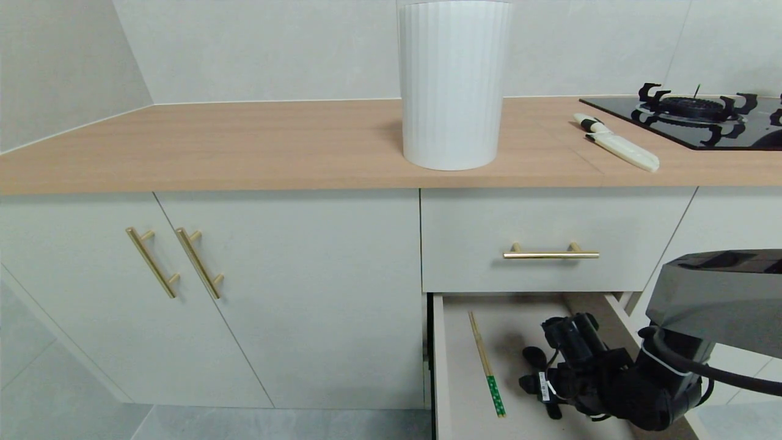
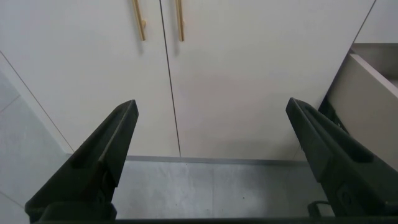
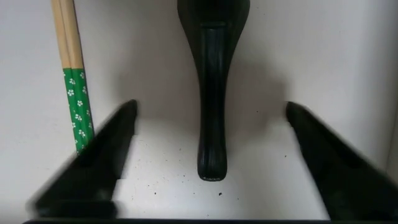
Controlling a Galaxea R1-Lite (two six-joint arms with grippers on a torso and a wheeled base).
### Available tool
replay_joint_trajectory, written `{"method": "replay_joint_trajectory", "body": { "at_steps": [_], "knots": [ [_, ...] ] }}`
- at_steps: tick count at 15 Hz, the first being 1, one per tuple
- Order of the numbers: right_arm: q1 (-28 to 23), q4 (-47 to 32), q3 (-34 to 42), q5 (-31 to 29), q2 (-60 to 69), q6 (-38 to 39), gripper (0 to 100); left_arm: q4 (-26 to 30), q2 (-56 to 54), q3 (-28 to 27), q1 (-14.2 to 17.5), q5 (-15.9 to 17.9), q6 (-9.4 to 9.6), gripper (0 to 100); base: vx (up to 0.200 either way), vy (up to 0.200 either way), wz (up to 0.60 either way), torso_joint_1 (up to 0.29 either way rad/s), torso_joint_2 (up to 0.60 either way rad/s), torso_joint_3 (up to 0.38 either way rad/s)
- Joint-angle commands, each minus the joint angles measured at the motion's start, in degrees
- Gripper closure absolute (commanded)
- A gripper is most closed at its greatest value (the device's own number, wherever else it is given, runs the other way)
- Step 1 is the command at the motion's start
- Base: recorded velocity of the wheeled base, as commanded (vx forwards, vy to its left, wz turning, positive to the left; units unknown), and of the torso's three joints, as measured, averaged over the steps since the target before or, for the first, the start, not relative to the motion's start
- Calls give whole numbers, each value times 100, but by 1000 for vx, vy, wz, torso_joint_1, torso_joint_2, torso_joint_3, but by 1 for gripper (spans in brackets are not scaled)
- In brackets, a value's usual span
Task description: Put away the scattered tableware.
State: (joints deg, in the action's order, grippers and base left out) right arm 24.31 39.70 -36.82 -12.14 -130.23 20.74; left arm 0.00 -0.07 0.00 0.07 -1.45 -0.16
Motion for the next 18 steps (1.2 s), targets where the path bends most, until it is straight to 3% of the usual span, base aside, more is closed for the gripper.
{"method": "replay_joint_trajectory", "body": {
  "at_steps": [1, 11, 13, 18],
  "knots": [
    [4, 2, 8, 1, 51, 1, 0, 0, 7, 0, 1, -4, -2, 0, 0, 0, 0, 0, 0, 0],
    [13, -191, 535, 45, 1501, -140, 0, 0, 7, 0, 1, -4, -2, 0, 0, 0, 0, 0, 0, 0],
    [74, -762, 553, 89, 2221, -219, 0, 0, 7, 0, 1, -4, -2, 0, 0, 0, 0, 0, 0, 0],
    [689, -3320, 184, 871, 4524, -412, 0, 0, 7, 0, 1, -4, -2, 0, 0, 0, 0, 0, 0, 0]
  ]
}}
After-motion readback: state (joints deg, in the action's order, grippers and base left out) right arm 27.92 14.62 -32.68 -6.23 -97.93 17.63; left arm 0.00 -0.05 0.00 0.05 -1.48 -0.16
